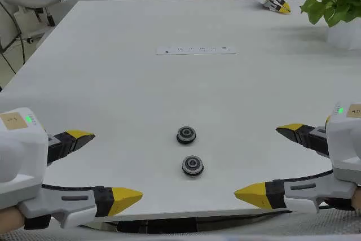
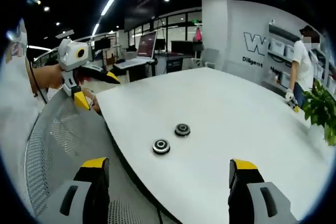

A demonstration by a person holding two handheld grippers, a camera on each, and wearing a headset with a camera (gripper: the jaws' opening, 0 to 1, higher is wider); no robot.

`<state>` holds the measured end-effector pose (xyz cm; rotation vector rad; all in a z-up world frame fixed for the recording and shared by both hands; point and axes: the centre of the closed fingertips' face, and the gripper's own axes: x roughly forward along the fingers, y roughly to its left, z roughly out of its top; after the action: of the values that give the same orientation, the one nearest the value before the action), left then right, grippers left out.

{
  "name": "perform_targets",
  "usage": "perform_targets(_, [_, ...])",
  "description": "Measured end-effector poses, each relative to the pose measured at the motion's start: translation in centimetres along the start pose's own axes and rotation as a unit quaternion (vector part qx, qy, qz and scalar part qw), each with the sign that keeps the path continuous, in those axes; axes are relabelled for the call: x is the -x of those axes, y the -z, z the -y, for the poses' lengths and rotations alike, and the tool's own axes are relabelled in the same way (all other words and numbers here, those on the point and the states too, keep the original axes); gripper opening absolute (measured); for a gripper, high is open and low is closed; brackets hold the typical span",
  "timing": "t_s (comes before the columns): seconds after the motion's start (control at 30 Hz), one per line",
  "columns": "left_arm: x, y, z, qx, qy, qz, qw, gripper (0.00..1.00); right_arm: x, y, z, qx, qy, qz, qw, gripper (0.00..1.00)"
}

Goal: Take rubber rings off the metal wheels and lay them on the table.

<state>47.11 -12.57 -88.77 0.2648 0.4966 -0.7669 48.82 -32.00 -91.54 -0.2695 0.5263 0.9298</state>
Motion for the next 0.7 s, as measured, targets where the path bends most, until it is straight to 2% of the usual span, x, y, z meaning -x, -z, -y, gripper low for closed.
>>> perform_targets(0.23, [-0.26,0.09,-0.04,0.004,0.002,0.000,1.0000,0.87,-0.13,-0.05,0.04,-0.004,-0.001,0.001,1.0000,0.98])
perform_targets(0.4, [-0.30,0.04,-0.08,0.002,0.004,0.003,1.0000,0.87,-0.25,-0.24,-0.07,-0.002,-0.002,0.006,1.0000,0.99])
perform_targets(0.7, [-0.24,0.09,-0.31,-0.001,0.005,0.002,1.0000,0.85,-0.54,0.23,-0.01,-0.012,0.001,-0.007,0.9999,0.99])
